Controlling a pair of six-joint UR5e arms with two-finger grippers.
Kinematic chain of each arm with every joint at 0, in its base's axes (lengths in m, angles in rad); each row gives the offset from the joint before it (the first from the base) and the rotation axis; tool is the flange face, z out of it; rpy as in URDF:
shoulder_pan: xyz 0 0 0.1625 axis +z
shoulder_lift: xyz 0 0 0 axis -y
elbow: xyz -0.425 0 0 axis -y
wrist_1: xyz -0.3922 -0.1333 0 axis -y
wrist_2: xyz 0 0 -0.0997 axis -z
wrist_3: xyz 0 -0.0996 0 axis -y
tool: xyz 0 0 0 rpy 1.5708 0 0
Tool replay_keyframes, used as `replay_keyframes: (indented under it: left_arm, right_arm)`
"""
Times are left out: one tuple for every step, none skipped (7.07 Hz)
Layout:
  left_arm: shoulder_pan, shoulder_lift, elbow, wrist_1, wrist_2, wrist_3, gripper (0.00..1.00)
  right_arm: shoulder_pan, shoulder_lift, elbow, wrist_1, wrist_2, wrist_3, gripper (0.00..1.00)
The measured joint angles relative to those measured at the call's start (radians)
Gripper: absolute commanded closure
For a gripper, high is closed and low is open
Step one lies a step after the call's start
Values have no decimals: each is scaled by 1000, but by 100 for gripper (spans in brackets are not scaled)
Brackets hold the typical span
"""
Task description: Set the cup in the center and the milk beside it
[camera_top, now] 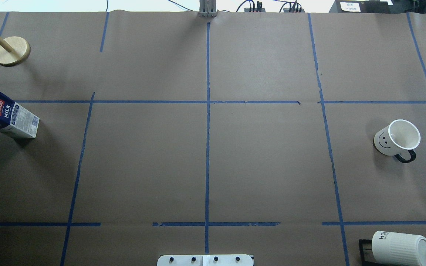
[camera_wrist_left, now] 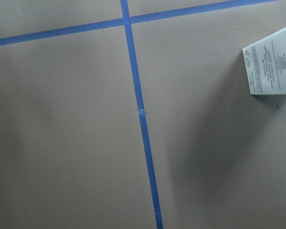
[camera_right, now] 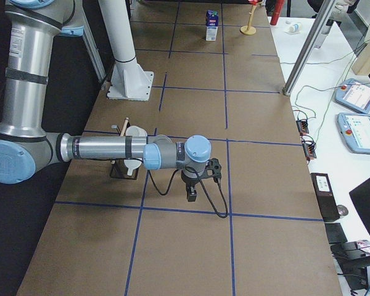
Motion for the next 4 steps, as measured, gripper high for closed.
replay_keyframes:
  left_arm:
    - [0, 1, -1, -1, 2, 1, 0]
    - [0, 2, -2, -1, 4, 2, 0]
    - [1, 1, -1, 0, 4, 1, 0]
    - [1, 0, -1, 1, 3, 0, 0]
  right_arm:
    - [0, 0, 0, 0, 0, 0, 0]
    - [0, 0, 3, 0, 1, 0, 0]
    - [0, 4, 11, 0, 2, 1, 0]
    - [-1, 13, 26, 5, 4, 7, 0]
